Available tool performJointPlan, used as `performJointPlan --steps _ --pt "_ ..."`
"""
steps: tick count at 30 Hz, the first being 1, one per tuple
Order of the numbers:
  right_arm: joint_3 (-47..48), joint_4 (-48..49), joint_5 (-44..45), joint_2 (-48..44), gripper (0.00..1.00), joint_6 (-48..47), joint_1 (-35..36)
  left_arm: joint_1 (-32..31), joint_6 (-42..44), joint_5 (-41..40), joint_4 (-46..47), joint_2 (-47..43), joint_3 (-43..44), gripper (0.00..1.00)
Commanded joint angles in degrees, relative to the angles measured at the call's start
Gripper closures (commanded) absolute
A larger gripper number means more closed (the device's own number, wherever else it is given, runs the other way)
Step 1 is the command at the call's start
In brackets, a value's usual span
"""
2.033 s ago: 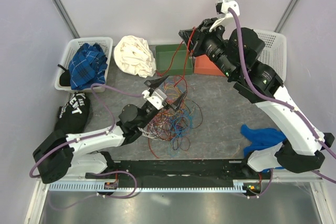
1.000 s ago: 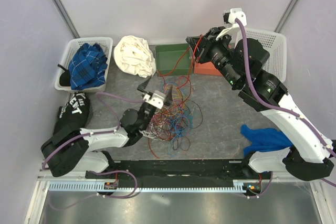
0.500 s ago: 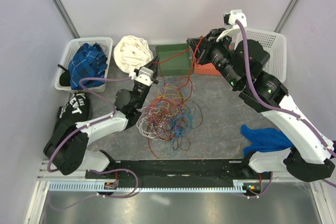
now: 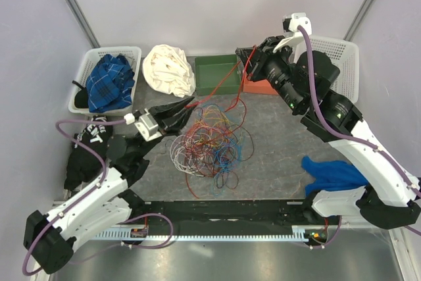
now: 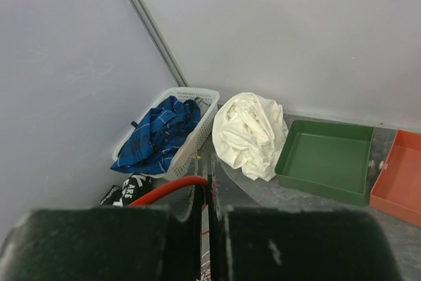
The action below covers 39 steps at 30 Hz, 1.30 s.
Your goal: Untangle the cables
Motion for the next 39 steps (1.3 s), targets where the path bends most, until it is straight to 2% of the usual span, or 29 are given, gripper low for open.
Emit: performJointPlan --steps 1,2,4,5,6,13,18,21,22,25,27,34,39 --pt "0.1 1.6 -3.1 0.7 1.00 2.8 0.1 0.3 -7.1 10.1 -5.3 -0.7 -0.7 0.59" --pt "0.0 1.6 -3.6 0.6 1.00 3.1 0.1 0.3 -7.6 11.1 -5.0 -0.3 -0.6 0.54" --pt "0.0 1.5 -4.4 0.3 1.00 4.1 0.1 0.1 -9.1 12.1 -4.0 1.0 -0.3 0.32" --pt "0.2 1.4 -4.5 0.1 1.00 4.5 0.1 0.1 -9.6 13.1 -3.2 1.5 -0.3 0.18" --pt "0.4 1.2 -4.5 0.0 1.00 4.8 0.1 0.0 -10.4 13.6 -1.9 2.0 -0.1 0.01" --pt "3.2 -0.8 -7.0 1.6 1.00 6.1 0.1 -0.4 -11.0 14.8 0.4 5.9 1.2 0.00" --pt "3.7 -1.3 -6.5 2.6 1.00 6.3 0.1 -0.8 -14.2 10.8 3.1 6.3 1.4 0.00" --pt "3.4 -0.9 -4.8 2.7 1.00 5.6 0.1 -5.5 -12.5 2.5 5.5 3.9 -1.1 0.00" --pt "3.0 -0.1 -4.6 2.7 1.00 5.6 0.1 -9.9 -11.1 -1.8 6.9 3.6 -2.0 0.00" --pt "2.7 1.1 -4.8 3.4 1.00 5.7 0.1 -17.3 -5.9 -5.7 8.3 6.2 -3.8 0.00" --pt "2.9 1.2 -6.1 4.0 1.00 6.5 0.2 -18.9 -5.3 -6.2 10.3 10.4 -3.4 0.00" --pt "1.5 1.4 -7.5 3.9 1.00 7.7 0.2 -19.3 -4.7 -10.1 18.7 21.5 0.2 0.00" --pt "0.0 1.2 -6.5 2.0 1.00 7.2 0.3 -19.2 -2.9 -11.5 18.0 22.1 2.2 0.03"
